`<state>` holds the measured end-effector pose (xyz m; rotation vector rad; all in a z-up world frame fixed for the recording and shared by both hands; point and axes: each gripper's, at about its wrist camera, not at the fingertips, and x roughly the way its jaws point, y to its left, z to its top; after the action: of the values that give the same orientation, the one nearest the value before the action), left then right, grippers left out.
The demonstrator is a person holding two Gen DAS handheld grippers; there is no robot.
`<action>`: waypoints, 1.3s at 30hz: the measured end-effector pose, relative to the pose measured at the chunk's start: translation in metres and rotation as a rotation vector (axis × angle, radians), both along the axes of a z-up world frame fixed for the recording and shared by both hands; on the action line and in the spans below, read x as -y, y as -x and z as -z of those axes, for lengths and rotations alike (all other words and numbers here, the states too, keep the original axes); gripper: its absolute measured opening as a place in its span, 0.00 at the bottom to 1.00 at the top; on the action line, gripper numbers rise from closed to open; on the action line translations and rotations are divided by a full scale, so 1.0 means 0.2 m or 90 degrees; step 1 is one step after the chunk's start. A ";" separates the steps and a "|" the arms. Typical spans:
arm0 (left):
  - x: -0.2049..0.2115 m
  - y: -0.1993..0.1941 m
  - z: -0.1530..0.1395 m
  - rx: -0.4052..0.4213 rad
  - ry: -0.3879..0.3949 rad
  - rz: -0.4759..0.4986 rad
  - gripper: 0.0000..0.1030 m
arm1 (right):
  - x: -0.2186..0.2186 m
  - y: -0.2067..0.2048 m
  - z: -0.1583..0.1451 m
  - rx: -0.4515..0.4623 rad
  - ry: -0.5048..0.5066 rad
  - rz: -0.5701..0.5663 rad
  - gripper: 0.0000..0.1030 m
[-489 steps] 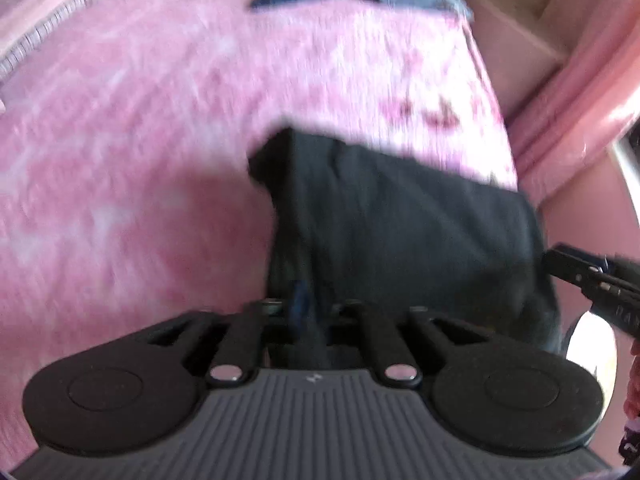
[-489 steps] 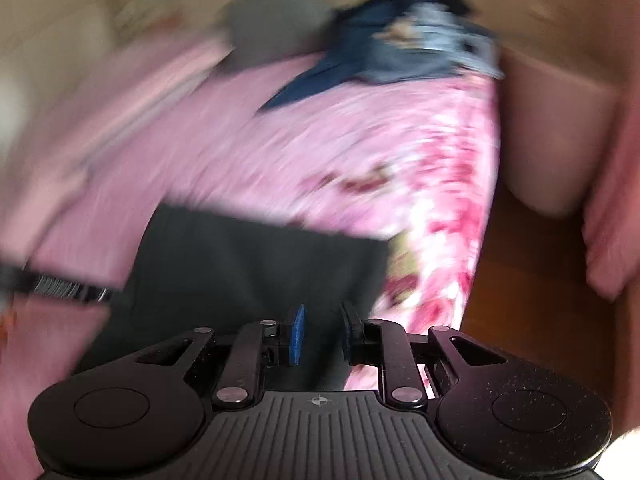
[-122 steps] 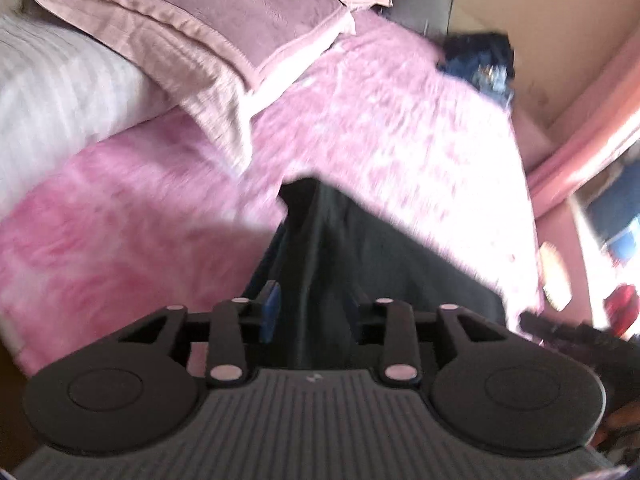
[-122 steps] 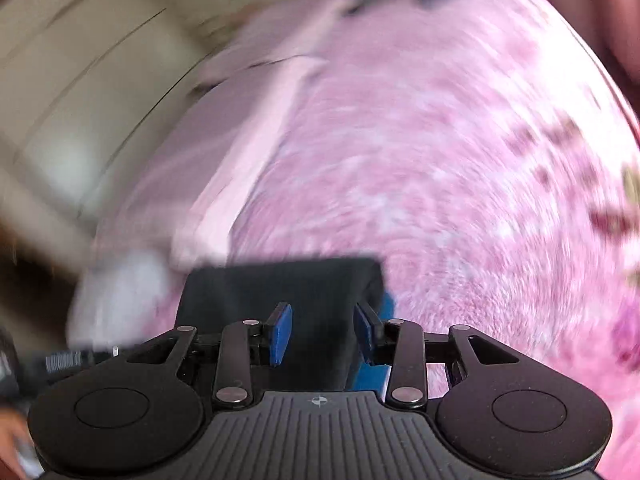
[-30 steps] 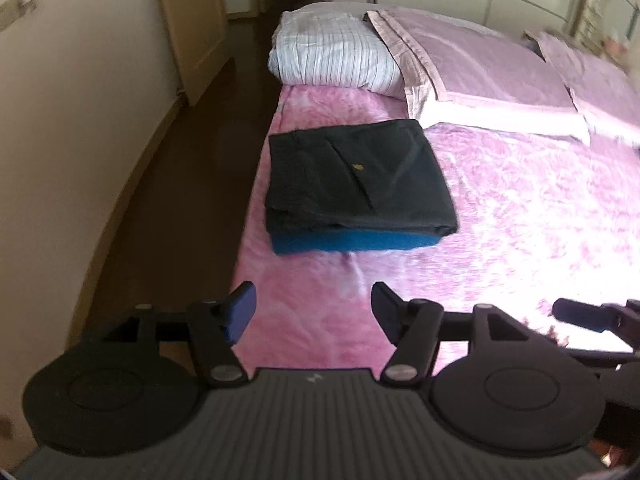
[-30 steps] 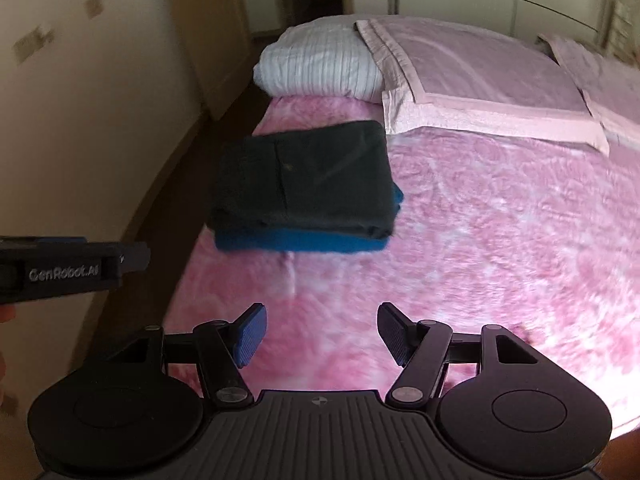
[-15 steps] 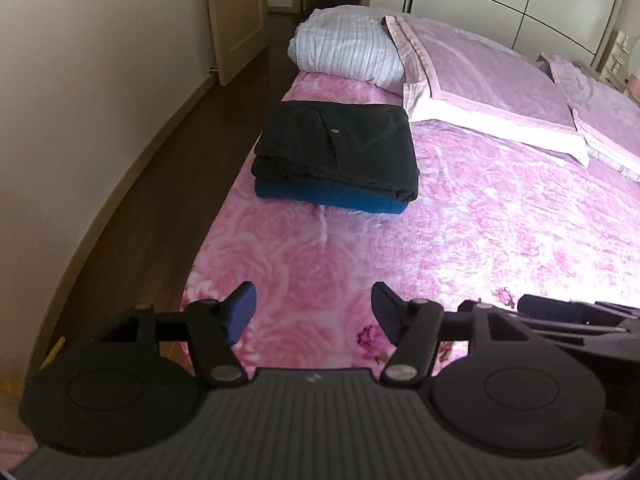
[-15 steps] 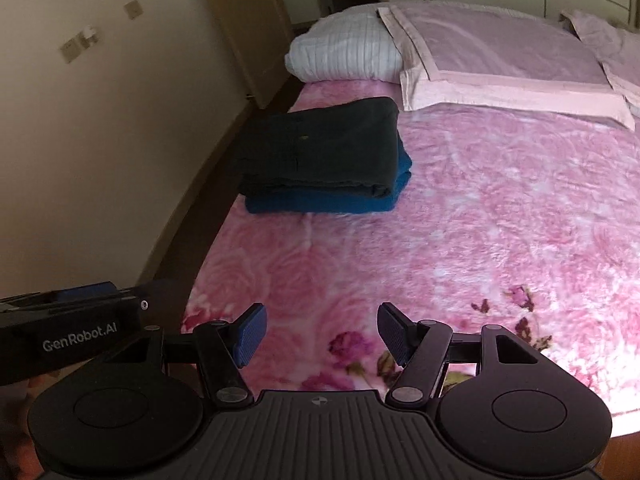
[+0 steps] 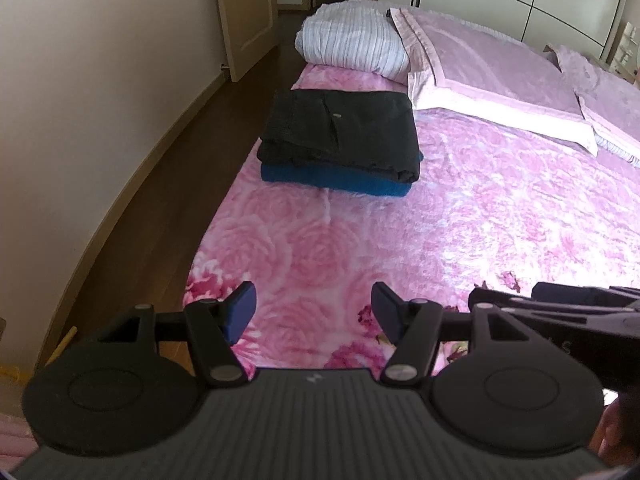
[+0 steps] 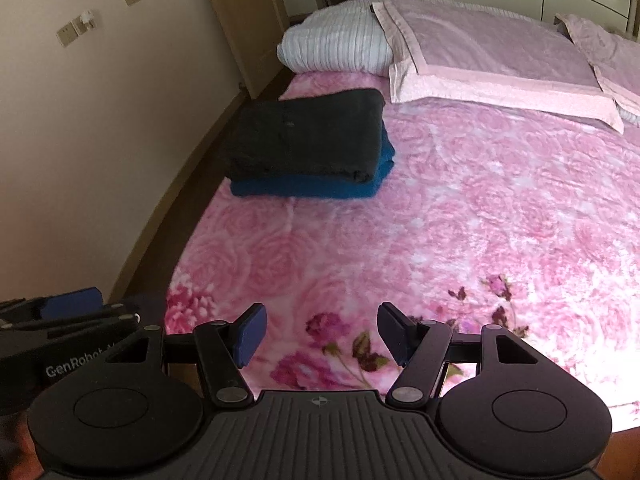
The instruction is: Fold clothes
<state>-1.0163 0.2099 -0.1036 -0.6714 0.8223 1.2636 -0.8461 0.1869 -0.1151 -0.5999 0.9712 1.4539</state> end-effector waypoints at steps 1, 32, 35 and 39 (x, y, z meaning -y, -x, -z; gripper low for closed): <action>0.00 -0.01 0.01 -0.001 0.004 0.000 0.58 | 0.00 0.00 0.01 0.003 0.005 0.001 0.63; -0.43 -0.03 0.21 -0.028 0.063 0.023 0.59 | -0.42 0.04 0.20 0.010 0.060 0.031 0.63; -0.48 -0.02 0.22 -0.029 0.069 0.025 0.59 | -0.47 0.05 0.22 0.009 0.068 0.036 0.63; -0.54 -0.01 0.23 -0.030 0.076 0.027 0.59 | -0.51 0.06 0.23 0.010 0.075 0.042 0.63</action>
<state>-1.0147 0.3184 -0.1501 -0.7178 0.9513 1.2034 -0.8586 0.2890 -0.1616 -0.6579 1.0613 1.3380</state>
